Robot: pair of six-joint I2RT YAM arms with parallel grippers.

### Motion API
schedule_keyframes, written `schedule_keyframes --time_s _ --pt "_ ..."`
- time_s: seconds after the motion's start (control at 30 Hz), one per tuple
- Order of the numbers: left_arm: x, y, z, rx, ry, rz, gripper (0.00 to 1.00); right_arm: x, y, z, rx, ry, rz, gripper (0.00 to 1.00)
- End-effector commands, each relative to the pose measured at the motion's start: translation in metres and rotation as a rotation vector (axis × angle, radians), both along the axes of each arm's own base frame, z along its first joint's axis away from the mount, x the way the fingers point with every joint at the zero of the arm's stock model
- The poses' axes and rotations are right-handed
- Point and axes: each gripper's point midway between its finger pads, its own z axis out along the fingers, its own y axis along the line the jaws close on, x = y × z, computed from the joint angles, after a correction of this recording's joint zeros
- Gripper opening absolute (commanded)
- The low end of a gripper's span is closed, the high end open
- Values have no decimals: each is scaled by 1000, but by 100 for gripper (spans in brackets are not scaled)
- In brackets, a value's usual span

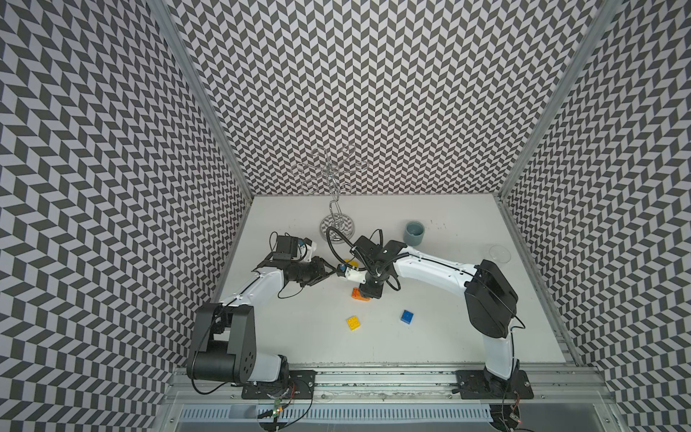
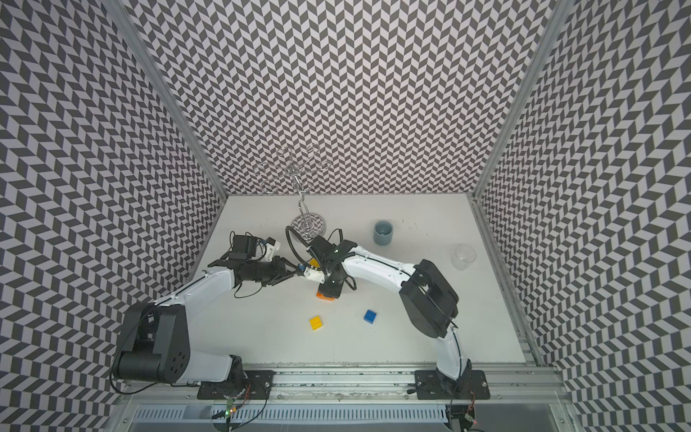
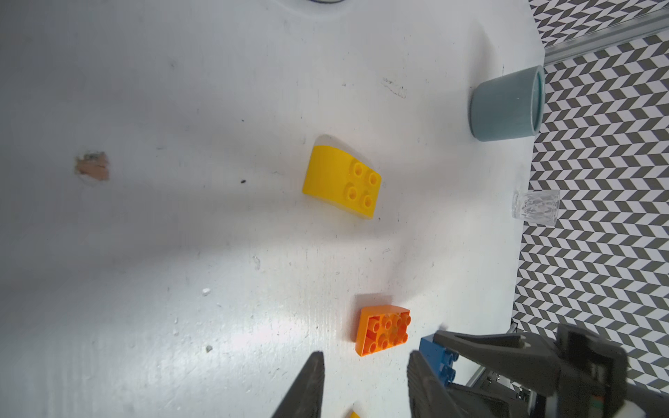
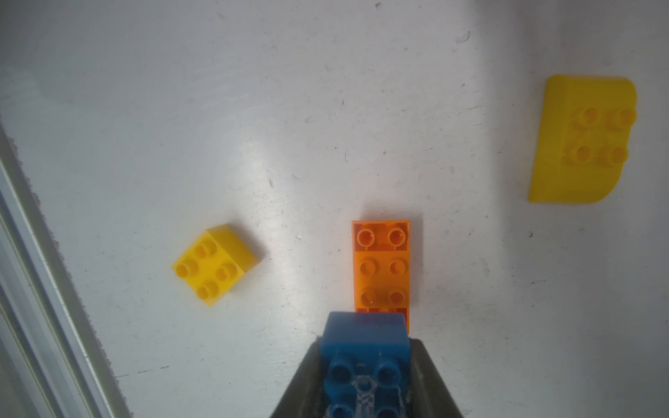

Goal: Assemble the letter s with lego
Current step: Assemble the lego brick with the lego brick.

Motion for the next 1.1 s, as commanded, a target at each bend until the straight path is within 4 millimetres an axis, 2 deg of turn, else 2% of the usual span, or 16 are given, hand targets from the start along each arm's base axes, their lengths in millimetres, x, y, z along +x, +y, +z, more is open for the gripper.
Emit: schedule_keyframes --time_s 0.0,0.23,0.6,1.07 --pt "-3 4 -3 9 3 -19 40 4 1 -8 -16 -23 51 0" --pt "-4 12 -6 12 3 -26 40 1 2 -11 -11 -11 74 0" --pt "-4 13 -8 8 10 -34 40 9 4 -20 -32 -19 55 0" --pt "-2 12 -11 3 21 -34 40 20 6 -22 -33 -31 24 0"
